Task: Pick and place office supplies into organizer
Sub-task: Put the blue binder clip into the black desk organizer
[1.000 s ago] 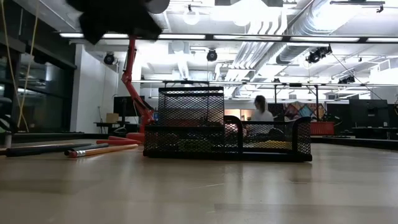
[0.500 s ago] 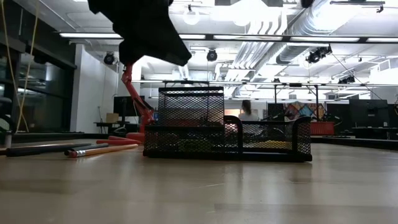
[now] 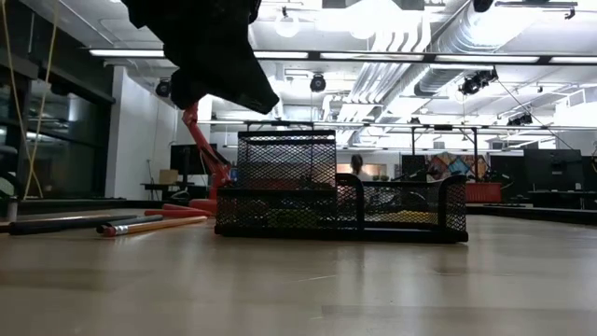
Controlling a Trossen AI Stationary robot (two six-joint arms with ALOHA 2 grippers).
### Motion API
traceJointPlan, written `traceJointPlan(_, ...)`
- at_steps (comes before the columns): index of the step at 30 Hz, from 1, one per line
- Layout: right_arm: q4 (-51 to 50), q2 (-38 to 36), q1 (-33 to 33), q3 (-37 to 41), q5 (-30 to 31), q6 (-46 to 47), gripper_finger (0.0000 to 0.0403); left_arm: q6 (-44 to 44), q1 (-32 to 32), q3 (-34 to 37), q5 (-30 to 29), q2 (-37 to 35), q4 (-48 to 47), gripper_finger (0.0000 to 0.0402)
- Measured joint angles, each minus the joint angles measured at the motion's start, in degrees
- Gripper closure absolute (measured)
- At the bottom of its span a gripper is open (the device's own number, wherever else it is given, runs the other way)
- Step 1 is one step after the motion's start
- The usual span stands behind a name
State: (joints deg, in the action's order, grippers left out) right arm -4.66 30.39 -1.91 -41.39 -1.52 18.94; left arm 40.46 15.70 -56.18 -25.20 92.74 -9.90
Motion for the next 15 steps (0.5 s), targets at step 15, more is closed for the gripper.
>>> traceJointPlan(15, -1.2, 0.0, 0.0, 0.0, 1.5, -1.2, 0.0281, 4.9, -1.7, 0.0, 5.1, 6.8, 3.7, 0.0366)
